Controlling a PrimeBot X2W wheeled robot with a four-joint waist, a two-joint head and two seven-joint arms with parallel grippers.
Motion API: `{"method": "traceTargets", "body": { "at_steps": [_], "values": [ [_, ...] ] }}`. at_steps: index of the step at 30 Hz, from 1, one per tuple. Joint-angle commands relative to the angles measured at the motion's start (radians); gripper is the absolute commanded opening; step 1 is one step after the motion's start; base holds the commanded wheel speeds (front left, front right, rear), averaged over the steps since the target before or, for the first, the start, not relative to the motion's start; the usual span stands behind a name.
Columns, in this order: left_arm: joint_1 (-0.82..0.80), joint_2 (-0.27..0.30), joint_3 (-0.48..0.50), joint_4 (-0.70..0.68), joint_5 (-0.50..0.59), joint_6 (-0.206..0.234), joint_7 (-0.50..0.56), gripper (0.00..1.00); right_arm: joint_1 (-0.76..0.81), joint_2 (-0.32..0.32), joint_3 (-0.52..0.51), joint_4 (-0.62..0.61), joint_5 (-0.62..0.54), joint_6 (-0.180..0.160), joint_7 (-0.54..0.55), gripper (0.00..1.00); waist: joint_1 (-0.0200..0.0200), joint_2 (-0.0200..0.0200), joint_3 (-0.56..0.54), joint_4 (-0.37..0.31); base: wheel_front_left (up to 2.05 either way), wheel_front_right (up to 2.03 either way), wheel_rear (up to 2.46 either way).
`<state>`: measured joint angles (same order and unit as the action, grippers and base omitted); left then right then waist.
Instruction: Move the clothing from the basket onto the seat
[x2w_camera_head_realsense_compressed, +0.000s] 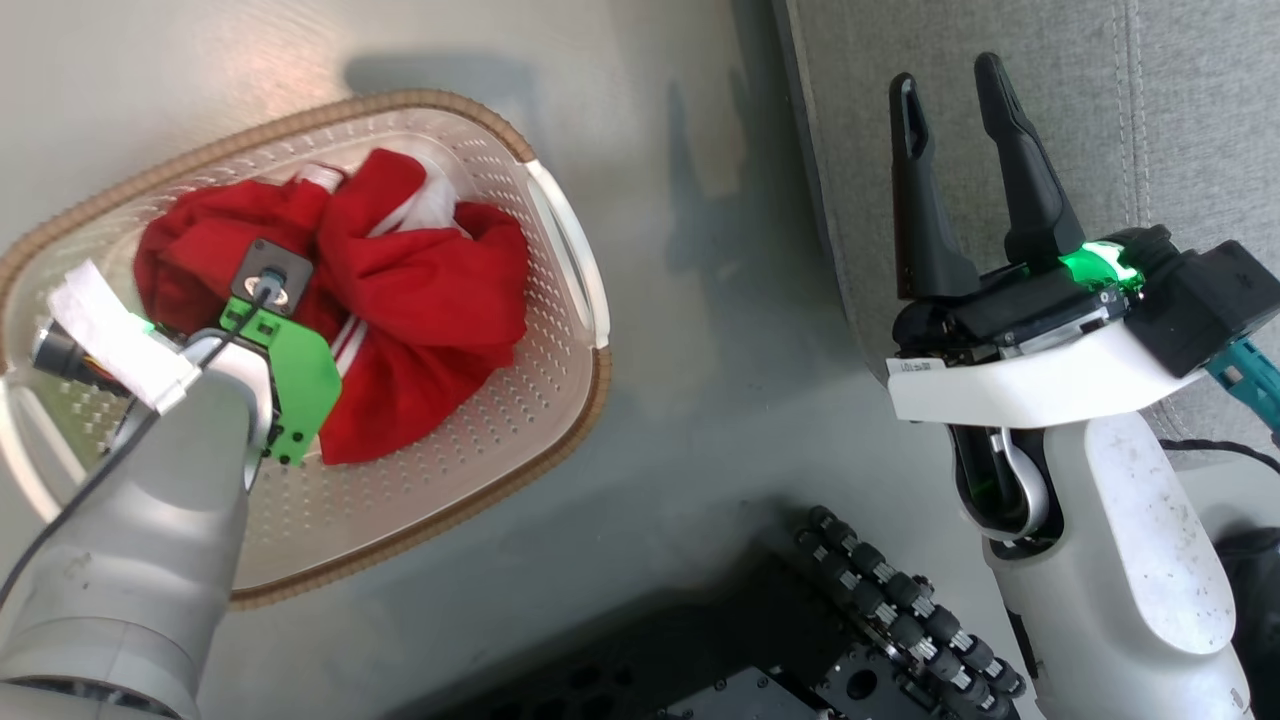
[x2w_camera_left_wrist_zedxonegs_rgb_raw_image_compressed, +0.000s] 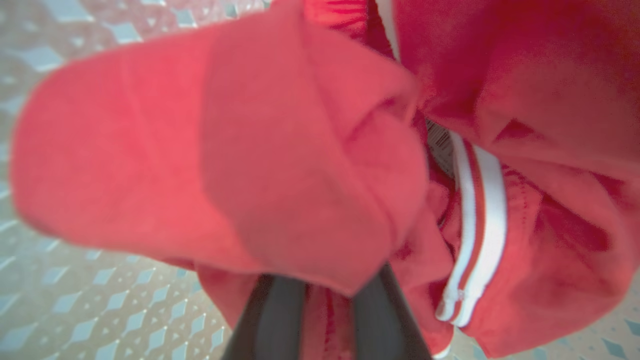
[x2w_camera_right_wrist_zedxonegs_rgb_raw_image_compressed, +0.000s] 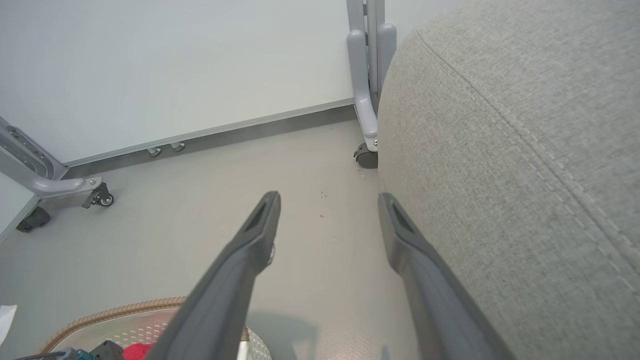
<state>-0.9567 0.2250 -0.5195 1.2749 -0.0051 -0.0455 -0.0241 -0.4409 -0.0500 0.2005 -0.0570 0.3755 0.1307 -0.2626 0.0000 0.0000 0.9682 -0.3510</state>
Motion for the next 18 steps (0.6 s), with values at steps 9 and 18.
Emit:
{"method": "traceTargets", "body": {
  "at_steps": [9, 18],
  "values": [
    [0.072, -0.041, 0.021, -0.016, -0.069, -0.039, -0.187, 0.00, 0.059, -0.002, -0.041, 0.025, -0.081, 0.000, -0.003, 1.00, 0.0000, 0.0000, -0.201, 0.091, 0.00, 0.00, 0.00],
    [0.140, -0.080, 0.048, -0.153, -0.134, -0.063, -0.243, 0.00, 0.136, -0.002, -0.072, 0.049, -0.147, 0.000, -0.003, 1.00, 0.0000, 0.0000, -0.378, 0.171, 0.00, 0.00, 0.00]
  ]
}}
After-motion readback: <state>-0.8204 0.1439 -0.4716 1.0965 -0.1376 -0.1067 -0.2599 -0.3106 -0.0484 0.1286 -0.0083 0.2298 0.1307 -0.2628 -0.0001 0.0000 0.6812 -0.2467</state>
